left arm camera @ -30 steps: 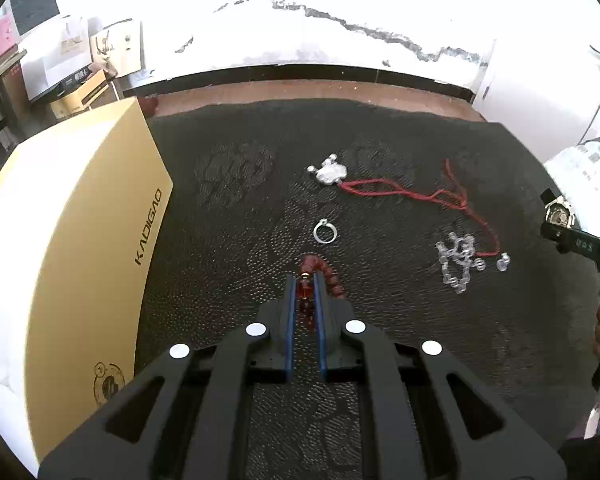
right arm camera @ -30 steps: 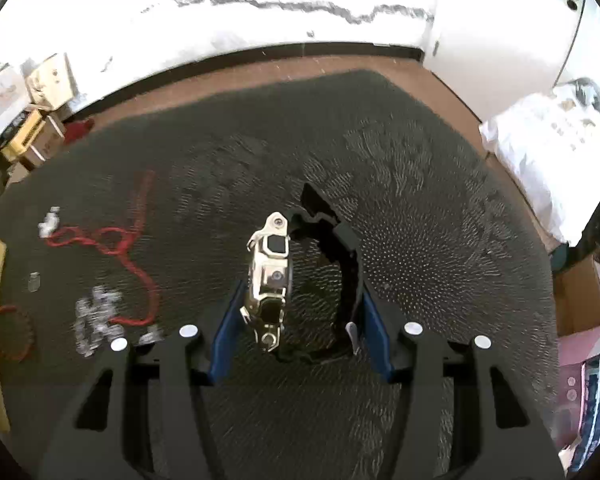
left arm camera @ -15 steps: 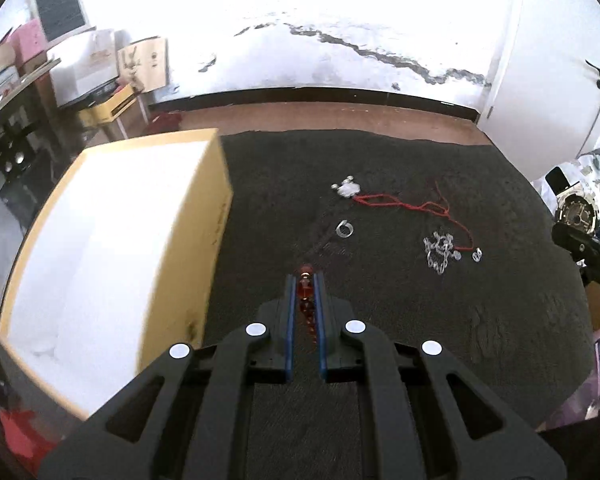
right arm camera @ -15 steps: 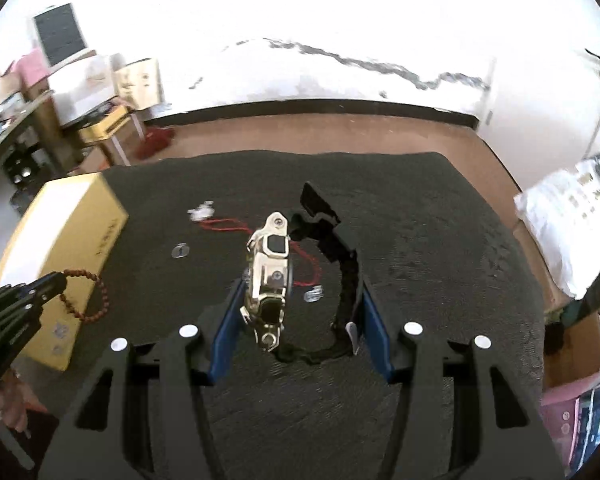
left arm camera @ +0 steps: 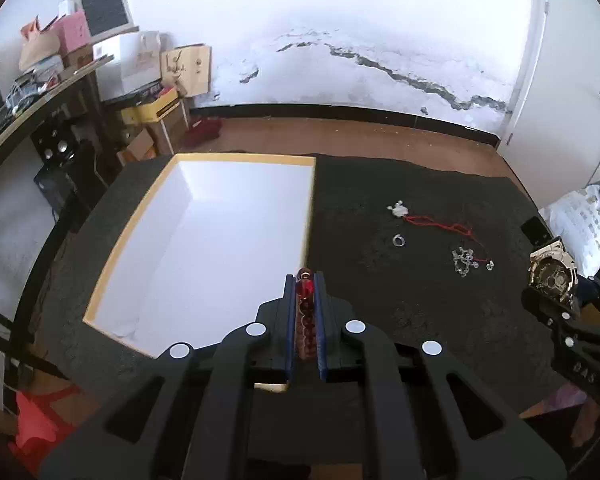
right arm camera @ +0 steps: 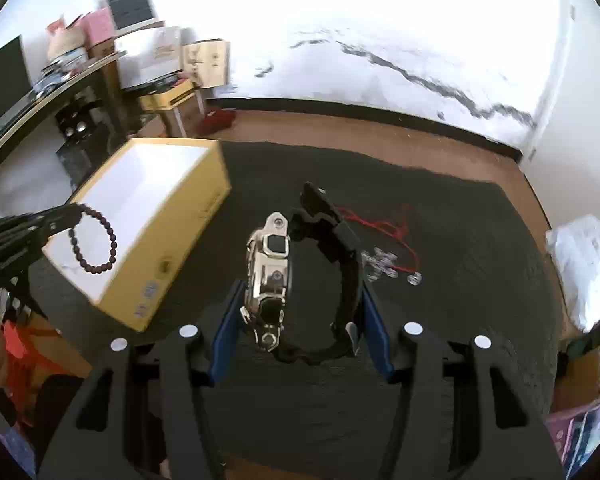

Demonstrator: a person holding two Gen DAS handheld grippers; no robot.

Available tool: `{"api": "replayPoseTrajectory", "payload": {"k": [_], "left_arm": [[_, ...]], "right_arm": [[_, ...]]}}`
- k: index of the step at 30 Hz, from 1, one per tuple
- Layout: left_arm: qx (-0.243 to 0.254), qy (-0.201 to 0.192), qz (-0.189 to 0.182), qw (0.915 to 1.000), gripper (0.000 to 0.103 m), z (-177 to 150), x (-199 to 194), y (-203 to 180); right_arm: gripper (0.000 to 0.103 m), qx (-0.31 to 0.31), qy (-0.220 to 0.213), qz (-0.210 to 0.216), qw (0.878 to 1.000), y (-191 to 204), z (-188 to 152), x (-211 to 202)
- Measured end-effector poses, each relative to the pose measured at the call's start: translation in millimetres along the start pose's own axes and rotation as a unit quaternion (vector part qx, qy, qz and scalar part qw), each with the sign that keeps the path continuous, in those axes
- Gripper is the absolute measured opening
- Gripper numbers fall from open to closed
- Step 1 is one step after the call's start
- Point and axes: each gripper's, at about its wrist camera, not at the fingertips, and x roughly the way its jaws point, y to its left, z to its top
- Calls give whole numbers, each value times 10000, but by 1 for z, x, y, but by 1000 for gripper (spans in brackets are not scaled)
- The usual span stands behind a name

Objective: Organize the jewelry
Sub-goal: 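Carry the bracelet with the left tool into the white box and release it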

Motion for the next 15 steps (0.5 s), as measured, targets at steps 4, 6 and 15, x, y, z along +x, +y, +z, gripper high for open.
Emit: {"api": "replayPoseTrajectory", "payload": {"k": [4, 6, 15], "left_arm": [[-172, 70, -10, 9998, 8, -2, -5, 28], [-244, 79, 22, 9997, 8, -3, -6, 44], [-598, 193, 283, 9976, 8, -5, 20, 97]], "right_arm": [[54, -257, -65, 164, 9995, 48, 16, -9], [54, -357, -80, 234, 9991, 68, 25, -10], [54, -695, 69, 561, 9960, 141, 56, 16]]}}
